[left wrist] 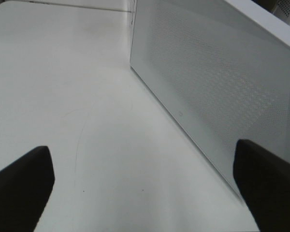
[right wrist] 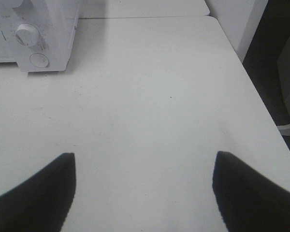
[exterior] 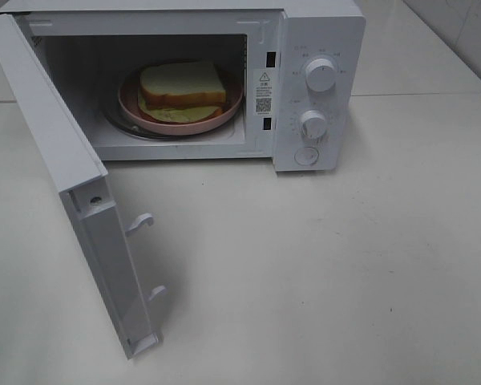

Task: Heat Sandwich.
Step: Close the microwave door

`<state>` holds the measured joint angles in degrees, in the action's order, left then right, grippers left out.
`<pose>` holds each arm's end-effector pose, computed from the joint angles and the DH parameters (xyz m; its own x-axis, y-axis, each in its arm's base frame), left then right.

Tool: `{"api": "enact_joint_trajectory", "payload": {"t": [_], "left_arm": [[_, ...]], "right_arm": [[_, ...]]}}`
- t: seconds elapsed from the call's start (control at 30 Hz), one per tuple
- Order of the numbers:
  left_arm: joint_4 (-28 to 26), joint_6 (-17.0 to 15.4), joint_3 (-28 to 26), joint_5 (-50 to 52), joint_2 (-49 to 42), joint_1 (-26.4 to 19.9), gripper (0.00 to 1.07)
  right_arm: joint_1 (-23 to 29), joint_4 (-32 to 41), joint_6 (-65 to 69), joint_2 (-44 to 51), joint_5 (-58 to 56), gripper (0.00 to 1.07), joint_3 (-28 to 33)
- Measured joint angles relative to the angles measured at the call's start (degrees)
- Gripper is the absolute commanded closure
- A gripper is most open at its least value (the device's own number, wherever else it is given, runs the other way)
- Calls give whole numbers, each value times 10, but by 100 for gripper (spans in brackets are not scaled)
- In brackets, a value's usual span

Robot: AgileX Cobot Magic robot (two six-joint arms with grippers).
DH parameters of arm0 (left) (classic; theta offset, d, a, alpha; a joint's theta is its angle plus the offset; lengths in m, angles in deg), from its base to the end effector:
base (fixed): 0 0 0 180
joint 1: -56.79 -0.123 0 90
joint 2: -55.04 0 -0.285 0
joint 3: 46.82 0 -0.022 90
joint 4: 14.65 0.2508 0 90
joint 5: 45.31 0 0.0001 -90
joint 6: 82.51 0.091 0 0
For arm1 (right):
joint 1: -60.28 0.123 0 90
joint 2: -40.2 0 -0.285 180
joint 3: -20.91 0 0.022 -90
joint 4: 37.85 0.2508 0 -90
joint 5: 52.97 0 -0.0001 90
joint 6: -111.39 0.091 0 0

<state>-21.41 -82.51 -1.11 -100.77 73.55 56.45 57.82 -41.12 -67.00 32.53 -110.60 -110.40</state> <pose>0.0249 -0.0087 0.2977 -0.4965 -0.0697 -0.8653 0.0453 0.9933 -0.1060 -0.0030 -0.0043 0.2813 -0.4057 0.0150 -0.9139 0.0859 0.9961 -0.0218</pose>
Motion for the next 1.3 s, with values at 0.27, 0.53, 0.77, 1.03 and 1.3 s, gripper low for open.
{"api": "enact_joint_trajectory", "payload": {"t": [0.27, 0.53, 0.77, 1.03, 1.3], "left_arm": [[-2, 0, 0, 61, 108, 0, 78], [25, 0, 23, 196, 182, 0, 107], [40, 0, 93, 373, 220, 0, 107], [55, 0, 170, 606, 304, 0, 107], [89, 0, 175, 765, 427, 0, 107]], "right_arm": [[0, 0, 0, 0, 0, 31, 0], [0, 0, 0, 0, 0, 31, 0], [0, 0, 0, 0, 0, 31, 0], [0, 0, 0, 0, 0, 31, 0], [0, 0, 0, 0, 0, 31, 0]]}}
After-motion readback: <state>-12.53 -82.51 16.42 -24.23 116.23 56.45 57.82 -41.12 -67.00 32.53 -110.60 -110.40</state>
